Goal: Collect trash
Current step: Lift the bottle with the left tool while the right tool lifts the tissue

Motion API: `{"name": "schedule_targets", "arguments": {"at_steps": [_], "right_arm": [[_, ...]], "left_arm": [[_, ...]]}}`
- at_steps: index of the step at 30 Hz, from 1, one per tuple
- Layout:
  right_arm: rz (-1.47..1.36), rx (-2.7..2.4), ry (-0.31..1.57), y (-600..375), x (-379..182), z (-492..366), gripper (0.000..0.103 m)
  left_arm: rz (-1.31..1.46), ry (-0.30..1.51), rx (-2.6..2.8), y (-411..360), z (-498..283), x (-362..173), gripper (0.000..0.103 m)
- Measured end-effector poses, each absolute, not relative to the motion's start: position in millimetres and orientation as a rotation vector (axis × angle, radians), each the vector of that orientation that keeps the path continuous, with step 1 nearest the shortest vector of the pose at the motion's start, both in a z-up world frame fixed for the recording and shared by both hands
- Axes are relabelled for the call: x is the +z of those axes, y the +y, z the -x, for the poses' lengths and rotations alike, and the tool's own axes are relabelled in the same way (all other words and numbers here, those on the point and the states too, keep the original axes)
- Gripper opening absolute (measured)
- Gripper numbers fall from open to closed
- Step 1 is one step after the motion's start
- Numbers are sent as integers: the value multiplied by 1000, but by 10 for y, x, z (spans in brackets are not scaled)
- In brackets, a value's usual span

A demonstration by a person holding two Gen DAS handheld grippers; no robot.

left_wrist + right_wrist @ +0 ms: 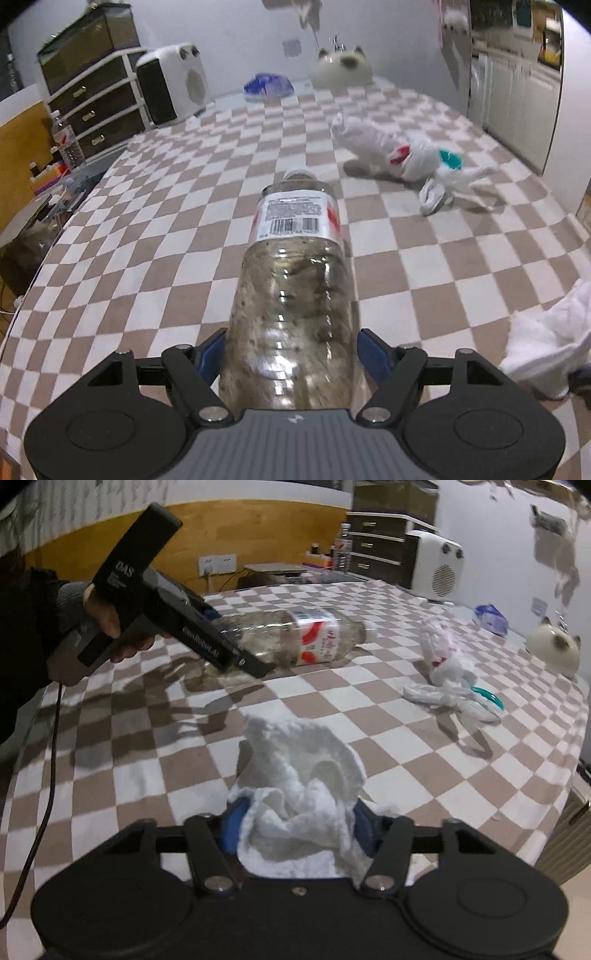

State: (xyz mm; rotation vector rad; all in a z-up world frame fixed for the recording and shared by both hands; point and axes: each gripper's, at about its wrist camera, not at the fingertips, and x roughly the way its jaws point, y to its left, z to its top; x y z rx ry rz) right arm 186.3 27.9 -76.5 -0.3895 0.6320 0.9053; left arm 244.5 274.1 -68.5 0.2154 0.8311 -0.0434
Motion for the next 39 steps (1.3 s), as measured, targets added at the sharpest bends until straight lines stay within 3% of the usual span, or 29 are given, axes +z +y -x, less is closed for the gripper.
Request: {"name": "schedule_targets", "arguments": {"at_steps": [3,6,9,21,39], "right_arm": [[349,877,642,261,-767,-1905,36],[322,851,650,264,-764,-1946,27],[310,833,654,285,-764,-1960,23],[239,787,670,202,-749,-1938,16],[182,727,597,-158,-490,-1641,15]], "left_arm": [[-198,860,-41,2770,-2552,-641,75],[-154,887,-52,2786,-2646,-624,74],[-122,918,-31,2787,-2729,-644,66],[7,813,8,2813,-2417,-596,63],[37,632,-9,2365,-1640,-332,63]]}}
